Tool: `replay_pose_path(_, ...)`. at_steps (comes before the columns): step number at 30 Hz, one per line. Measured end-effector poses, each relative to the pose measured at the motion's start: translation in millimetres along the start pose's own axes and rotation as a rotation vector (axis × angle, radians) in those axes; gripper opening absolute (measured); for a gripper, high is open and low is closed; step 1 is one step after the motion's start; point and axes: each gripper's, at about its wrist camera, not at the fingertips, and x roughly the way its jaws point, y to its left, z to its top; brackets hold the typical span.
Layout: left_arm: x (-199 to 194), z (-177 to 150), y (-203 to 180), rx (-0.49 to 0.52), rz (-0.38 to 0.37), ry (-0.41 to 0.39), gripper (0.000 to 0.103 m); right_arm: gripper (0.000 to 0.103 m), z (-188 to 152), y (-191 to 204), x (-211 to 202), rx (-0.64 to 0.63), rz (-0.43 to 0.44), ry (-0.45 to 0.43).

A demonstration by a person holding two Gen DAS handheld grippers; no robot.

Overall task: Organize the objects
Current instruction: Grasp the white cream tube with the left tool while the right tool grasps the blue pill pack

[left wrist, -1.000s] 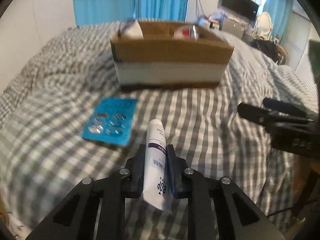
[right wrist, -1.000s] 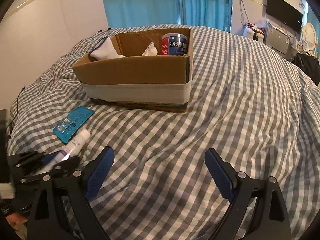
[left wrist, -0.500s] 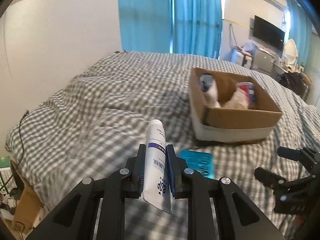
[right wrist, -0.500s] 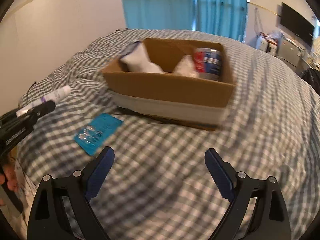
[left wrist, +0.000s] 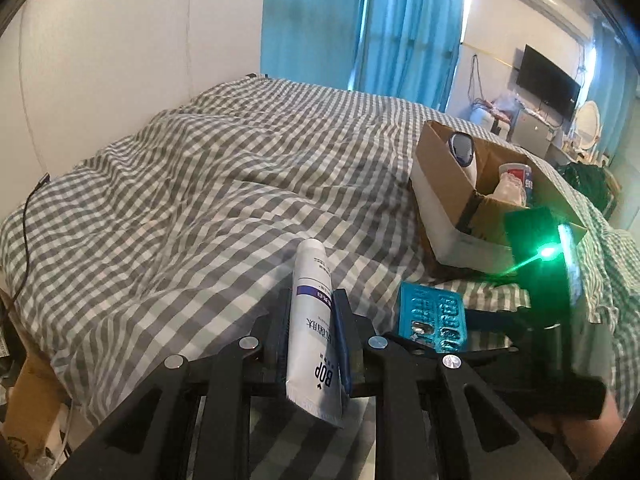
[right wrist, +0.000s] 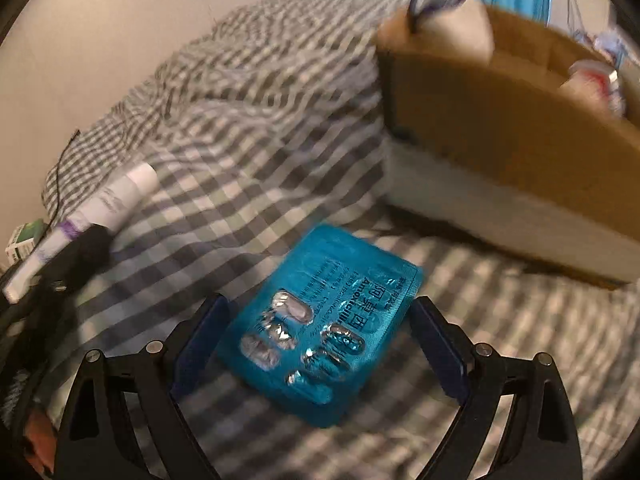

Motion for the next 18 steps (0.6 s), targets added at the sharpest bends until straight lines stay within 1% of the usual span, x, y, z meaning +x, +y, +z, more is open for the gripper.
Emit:
replay_pose_path(3,-0.3,-0.4,0.4,-0.004,-0.006,0.002,0.02,0.096,-1.9,0.9,6.5,-0.007,-0.001,-0.015)
replay_pose_path(5,-1.8,-0.9,-2.0,0.002,0.001,0.0,0.02,0.09,-3.7,2.2,3.6,-0.036,-0.003,-0.039)
replay_pose_path(6,-2.4,-1.4,-3.6,0.006,0.006,0.001,0.02,0.076,-5.4,3.0,0.7,-0.055,-0.014,-0.058)
replay_pose_path(7,-3.7,-1.9,-6.0,0.011,0.01,0.002,0.02,0.071,-7.7,2.9,-2.5,-0.071,-0.024,-0.075)
replay_pose_path(9,-6.4,-3.0,-10.5,0.016,0.01,0.005,0.02,0.069,-11.8,0.6,-9.9,-0.079,-0.012,-0.084)
replay_pose_path(11,-10.3,-4.1,-15.6,0.021,0.007,0.009,0.02,0.068,-15.8,-4.3,-20.3,-0.076,-0.019,-0.103)
replay_pose_path(14,-19.4,-5.4,-28.4,0.031,-0.015,0.009,0.02,0.068,-18.4,-12.6,-38.7,-0.081,-0.033,-0.134)
replay_pose_path(18,-35.3,-2.5,-51.0,0.056,-0.05,-0.009,0.02,0.068,-24.3,-24.3,-71.6,-0.088,-0.06,-0.192)
